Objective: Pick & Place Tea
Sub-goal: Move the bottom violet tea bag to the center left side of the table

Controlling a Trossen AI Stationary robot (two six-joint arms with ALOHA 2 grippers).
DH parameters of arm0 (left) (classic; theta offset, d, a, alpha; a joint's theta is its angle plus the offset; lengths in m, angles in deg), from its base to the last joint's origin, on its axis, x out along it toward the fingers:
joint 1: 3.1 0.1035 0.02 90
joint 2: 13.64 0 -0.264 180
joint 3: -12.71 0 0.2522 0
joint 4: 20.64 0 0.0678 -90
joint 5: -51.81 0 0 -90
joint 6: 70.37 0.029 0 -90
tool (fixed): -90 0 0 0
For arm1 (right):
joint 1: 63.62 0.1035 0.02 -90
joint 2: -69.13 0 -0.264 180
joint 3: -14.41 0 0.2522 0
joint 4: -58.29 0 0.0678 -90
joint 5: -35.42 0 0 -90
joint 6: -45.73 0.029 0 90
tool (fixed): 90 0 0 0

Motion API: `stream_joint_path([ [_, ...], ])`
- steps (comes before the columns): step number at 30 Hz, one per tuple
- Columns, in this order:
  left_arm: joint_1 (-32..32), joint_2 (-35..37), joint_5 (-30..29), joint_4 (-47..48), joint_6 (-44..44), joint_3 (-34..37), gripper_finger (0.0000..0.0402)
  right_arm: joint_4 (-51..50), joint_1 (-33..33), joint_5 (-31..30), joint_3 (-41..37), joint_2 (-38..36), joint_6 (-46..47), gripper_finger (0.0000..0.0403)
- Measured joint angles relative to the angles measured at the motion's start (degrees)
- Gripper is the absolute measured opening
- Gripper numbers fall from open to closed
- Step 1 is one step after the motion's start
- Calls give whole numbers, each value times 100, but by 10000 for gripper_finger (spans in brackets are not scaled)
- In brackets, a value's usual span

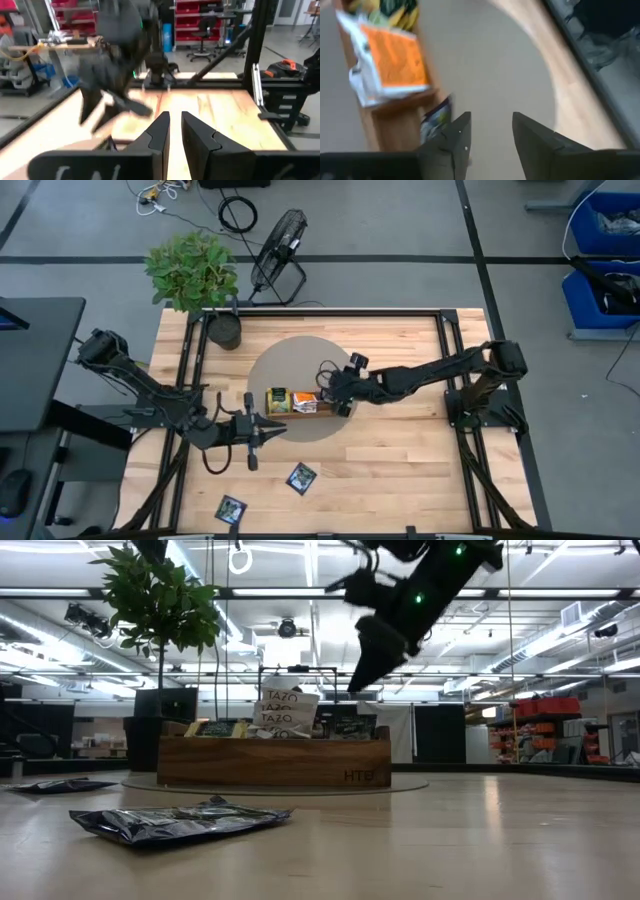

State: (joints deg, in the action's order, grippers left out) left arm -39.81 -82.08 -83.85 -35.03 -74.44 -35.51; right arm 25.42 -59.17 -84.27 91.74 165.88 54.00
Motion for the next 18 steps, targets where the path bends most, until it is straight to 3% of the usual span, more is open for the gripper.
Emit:
stream_joint_path([
  [4,-77,0,-96,626,-699,0,53,-74,-70,-34,0,-476,-124,151],
  [6,-100,2,161,1220,-1144,0,54,-122,-26,14,4,-710,-124,151],
  [11,-114,0,2168,2272,-1959,0,76,-229,353,819,7,-1214,-90,151],
  [15,-213,0,3836,2839,-2190,0,111,-177,781,957,7,-1374,27,151],
  [18,-483,-2,4497,3233,-2204,0,139,-149,992,973,7,-1383,112,151],
])
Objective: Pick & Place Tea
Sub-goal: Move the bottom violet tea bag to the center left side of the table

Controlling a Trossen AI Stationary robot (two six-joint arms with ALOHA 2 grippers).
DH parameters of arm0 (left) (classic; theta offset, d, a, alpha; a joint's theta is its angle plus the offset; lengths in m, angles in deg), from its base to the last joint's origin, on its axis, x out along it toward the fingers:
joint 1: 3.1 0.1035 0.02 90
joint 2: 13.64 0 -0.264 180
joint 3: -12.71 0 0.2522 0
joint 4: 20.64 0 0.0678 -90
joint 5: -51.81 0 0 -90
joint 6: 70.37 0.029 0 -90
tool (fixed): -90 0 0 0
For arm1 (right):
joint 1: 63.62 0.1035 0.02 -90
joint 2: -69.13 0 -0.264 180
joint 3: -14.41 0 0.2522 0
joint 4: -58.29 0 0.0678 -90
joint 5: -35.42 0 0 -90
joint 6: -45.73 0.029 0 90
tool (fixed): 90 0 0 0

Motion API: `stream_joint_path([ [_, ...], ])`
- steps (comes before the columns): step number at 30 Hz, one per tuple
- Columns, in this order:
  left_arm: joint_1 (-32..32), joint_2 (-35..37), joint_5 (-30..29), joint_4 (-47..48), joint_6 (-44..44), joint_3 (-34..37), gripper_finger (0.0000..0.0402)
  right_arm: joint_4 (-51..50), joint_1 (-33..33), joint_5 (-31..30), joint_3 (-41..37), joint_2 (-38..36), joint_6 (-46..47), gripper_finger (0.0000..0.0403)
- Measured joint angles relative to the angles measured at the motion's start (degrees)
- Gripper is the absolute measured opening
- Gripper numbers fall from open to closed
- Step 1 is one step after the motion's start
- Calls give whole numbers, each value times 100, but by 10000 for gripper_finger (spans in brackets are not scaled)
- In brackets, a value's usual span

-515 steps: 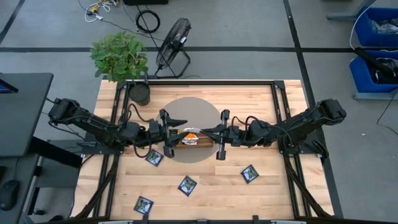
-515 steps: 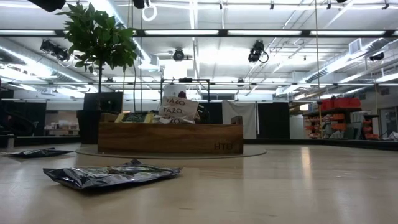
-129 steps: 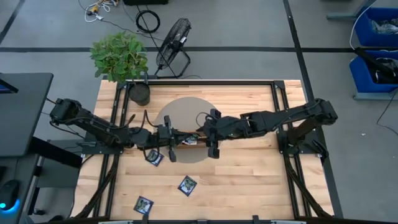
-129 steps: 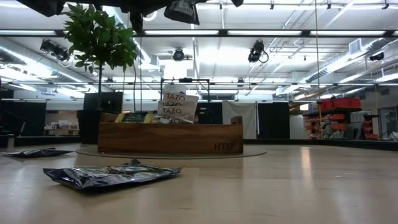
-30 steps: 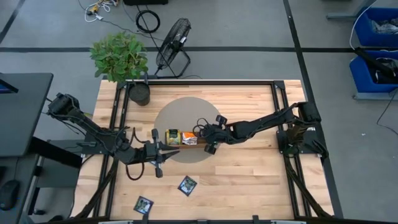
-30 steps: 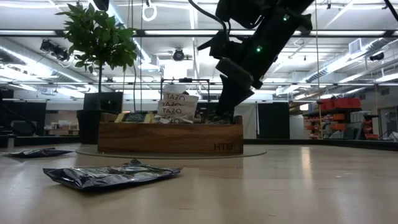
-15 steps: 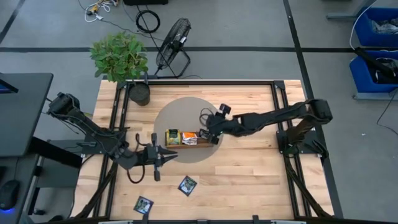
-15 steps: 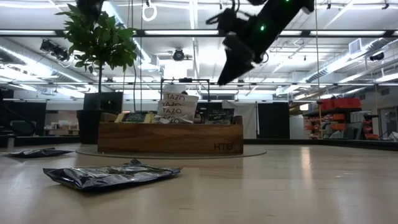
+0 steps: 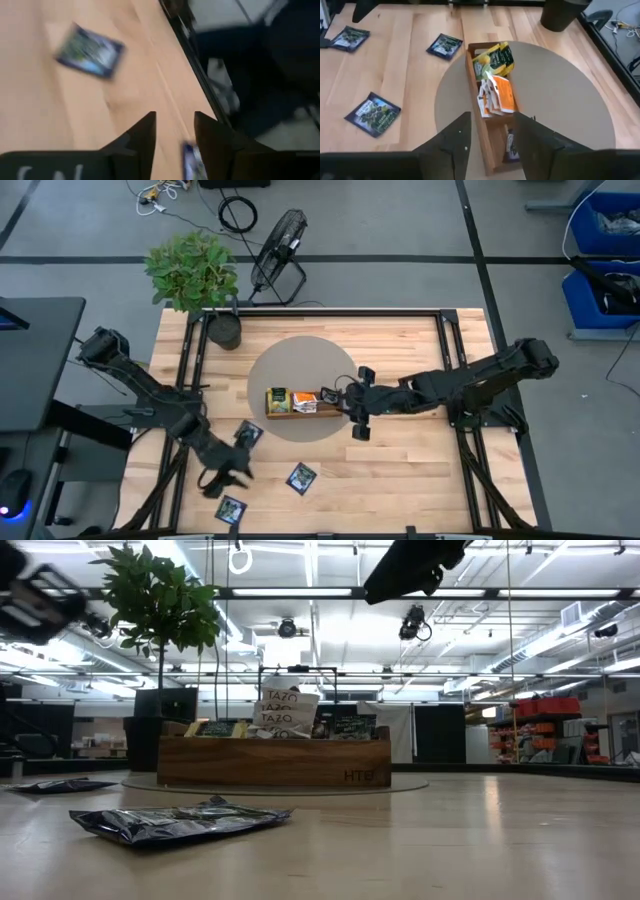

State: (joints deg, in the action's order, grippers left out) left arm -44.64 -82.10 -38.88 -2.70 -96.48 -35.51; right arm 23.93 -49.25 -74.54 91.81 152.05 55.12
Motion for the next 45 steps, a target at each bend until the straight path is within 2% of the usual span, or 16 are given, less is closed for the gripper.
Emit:
stream_joint_path([
  [5,-509,-2,40,264,-128,0,179,19,140,-116,0,46,123,151],
  [10,-982,-13,-559,443,-289,0,199,29,183,-160,2,86,374,151],
  [16,-1385,-424,-854,414,-328,0,200,28,223,-168,2,229,583,151],
  [22,-1615,-1160,-509,429,-329,-45,200,86,225,-356,2,264,683,151],
  [27,-1761,-1548,-504,457,-210,-383,200,87,225,-361,2,291,817,151],
  [34,-1950,-2040,-510,893,-20,-919,200,125,219,-364,0,364,817,151],
  [40,-1959,-2510,-528,1400,-65,-1116,200,93,221,-360,0,376,817,151],
  [45,-1959,-2632,-564,1520,-164,-1213,200,79,223,-361,0,376,806,151],
])
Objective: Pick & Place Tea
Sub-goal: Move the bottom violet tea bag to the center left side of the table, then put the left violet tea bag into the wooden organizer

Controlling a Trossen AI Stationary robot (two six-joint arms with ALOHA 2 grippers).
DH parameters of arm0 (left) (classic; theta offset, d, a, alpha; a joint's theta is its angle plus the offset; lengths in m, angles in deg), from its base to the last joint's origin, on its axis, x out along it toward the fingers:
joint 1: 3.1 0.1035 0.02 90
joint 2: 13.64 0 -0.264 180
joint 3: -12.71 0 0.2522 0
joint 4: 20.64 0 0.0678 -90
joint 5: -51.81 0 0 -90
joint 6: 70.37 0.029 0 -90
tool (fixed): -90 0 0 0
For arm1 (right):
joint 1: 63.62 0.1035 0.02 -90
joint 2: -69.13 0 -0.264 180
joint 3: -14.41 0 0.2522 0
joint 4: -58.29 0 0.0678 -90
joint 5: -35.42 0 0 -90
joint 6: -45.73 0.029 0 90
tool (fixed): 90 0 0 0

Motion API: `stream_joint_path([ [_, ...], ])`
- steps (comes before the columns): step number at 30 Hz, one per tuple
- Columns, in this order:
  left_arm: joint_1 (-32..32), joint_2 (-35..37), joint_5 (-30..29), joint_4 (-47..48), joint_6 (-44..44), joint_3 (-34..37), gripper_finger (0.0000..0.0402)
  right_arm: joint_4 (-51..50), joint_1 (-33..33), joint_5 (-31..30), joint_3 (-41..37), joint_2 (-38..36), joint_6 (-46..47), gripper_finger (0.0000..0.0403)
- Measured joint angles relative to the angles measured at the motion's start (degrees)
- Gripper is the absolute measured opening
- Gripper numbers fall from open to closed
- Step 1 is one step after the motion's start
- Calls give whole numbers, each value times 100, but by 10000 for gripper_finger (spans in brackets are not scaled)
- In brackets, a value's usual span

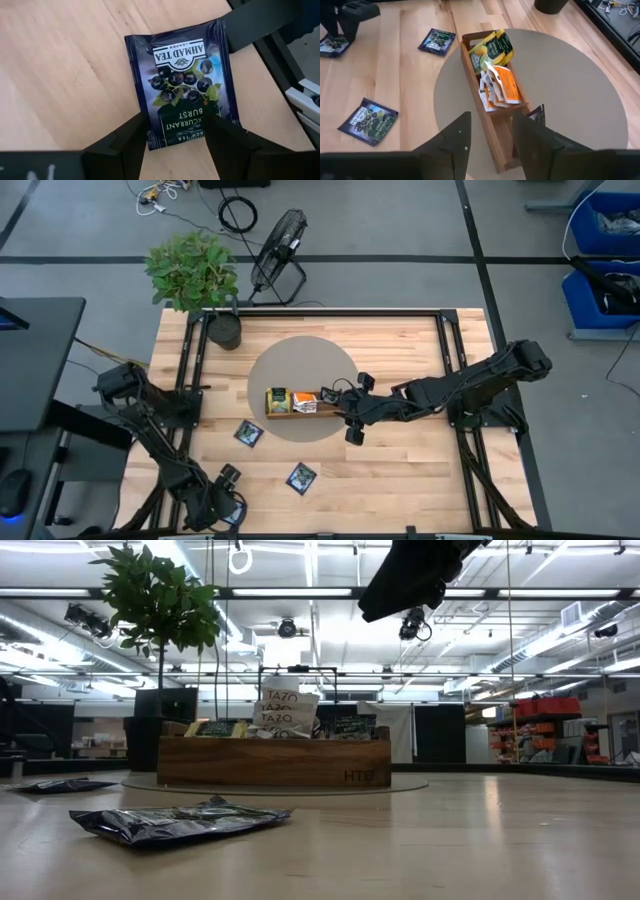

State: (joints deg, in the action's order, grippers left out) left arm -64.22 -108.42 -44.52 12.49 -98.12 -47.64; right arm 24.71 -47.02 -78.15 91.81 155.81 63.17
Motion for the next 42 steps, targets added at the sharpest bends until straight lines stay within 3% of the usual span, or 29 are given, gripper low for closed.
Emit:
stream_joint_path([
  [8,169,-9,-421,588,-249,0,166,5,0,0,0,0,-30,151],
  [20,279,-14,-290,738,-625,13,9,0,0,2,0,0,-12,151],
  [25,275,-23,-326,810,-705,-24,3,0,0,2,0,-2,-34,151],
  [31,280,-76,-895,2390,-931,-673,8,-83,0,4,0,-4,-35,151],
  [34,280,-52,-1119,2713,-909,-999,14,-92,1,4,0,-4,-36,151],
  [38,280,-55,-1139,2610,-732,-1062,46,-92,2,28,0,-4,-36,151],
  [42,301,-48,-1167,2554,-782,-902,109,-94,2,52,0,-4,-36,151],
])
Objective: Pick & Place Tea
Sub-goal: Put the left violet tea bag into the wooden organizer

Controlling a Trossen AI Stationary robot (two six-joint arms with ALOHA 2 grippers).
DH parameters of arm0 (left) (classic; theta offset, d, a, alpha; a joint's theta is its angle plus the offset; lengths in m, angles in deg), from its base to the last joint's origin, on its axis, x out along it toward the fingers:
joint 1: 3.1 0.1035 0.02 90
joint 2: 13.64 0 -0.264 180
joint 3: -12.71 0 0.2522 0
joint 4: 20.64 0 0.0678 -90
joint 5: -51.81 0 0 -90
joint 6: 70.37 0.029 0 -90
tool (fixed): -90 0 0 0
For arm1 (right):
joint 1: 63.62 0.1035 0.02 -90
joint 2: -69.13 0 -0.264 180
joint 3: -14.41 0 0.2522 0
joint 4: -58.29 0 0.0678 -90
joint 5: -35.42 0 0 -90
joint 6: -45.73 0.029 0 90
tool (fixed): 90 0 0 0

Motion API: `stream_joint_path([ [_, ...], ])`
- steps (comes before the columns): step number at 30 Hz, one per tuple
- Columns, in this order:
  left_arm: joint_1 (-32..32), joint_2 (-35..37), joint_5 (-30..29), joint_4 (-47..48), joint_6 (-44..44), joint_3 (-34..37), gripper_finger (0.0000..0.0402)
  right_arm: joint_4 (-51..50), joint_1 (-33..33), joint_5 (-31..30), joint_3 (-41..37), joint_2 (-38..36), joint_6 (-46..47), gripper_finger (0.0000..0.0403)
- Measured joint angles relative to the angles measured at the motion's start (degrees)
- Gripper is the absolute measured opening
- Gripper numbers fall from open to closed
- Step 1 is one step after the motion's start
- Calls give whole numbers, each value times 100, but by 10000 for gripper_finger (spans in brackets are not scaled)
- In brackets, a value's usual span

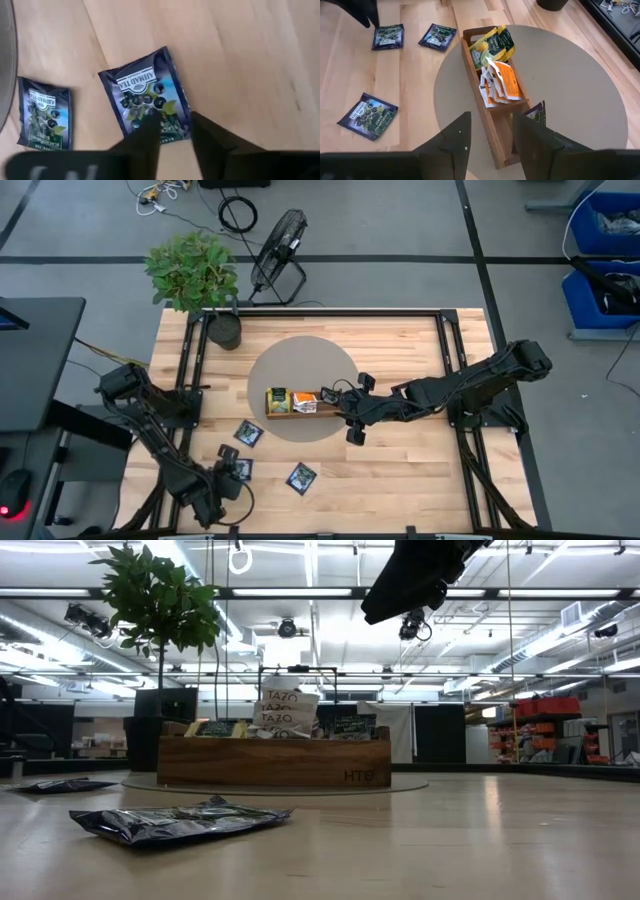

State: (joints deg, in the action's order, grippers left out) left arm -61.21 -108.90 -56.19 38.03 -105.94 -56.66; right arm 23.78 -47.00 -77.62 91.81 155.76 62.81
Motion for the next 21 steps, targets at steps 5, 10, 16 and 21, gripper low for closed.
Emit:
stream_joint_path([
  [5,120,2,-19,30,-278,153,200,0,0,11,0,0,-2,151],
  [10,252,4,190,-36,-278,239,275,0,0,13,0,0,-2,151],
  [16,346,31,557,-239,-319,495,321,1,0,15,0,-2,-20,151],
  [21,422,50,603,-433,-275,620,322,6,0,15,0,-2,-21,151],
])
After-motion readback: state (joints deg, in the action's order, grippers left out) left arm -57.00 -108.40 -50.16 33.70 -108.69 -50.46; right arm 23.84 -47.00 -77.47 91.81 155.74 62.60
